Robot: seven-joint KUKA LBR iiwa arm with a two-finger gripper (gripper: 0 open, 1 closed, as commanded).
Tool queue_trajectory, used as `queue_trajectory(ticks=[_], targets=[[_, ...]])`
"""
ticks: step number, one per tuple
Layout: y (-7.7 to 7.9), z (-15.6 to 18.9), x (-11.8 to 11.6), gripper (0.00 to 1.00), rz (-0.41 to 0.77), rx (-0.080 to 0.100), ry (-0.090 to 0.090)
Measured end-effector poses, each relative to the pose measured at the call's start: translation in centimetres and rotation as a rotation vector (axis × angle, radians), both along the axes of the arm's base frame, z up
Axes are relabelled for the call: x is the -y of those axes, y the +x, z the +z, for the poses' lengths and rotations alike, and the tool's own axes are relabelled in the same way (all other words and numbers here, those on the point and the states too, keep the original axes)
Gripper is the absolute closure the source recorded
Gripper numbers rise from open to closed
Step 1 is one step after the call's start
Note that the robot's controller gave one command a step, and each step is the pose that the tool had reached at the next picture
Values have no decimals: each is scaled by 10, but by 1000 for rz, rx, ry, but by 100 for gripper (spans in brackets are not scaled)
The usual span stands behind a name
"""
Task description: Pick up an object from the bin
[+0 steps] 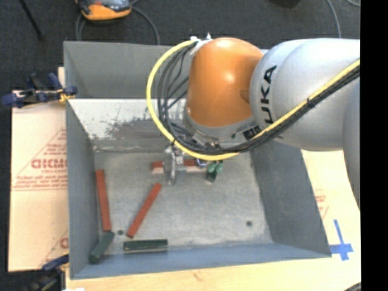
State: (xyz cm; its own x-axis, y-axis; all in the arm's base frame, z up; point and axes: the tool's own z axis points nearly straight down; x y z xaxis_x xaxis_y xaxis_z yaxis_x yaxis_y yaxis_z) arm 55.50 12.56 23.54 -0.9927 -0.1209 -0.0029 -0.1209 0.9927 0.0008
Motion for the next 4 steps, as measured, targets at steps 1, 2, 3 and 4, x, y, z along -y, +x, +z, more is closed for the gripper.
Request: queue_trajectory(ticks=[1,2,3,4], targets=[[-37,-105,-33,0,285,-4,-2],[-36,-101,-33,0,284,0,-1],[-11,-165,-38,100,624,2,-2],[-11,-165,-38,100,624,2,-2]])
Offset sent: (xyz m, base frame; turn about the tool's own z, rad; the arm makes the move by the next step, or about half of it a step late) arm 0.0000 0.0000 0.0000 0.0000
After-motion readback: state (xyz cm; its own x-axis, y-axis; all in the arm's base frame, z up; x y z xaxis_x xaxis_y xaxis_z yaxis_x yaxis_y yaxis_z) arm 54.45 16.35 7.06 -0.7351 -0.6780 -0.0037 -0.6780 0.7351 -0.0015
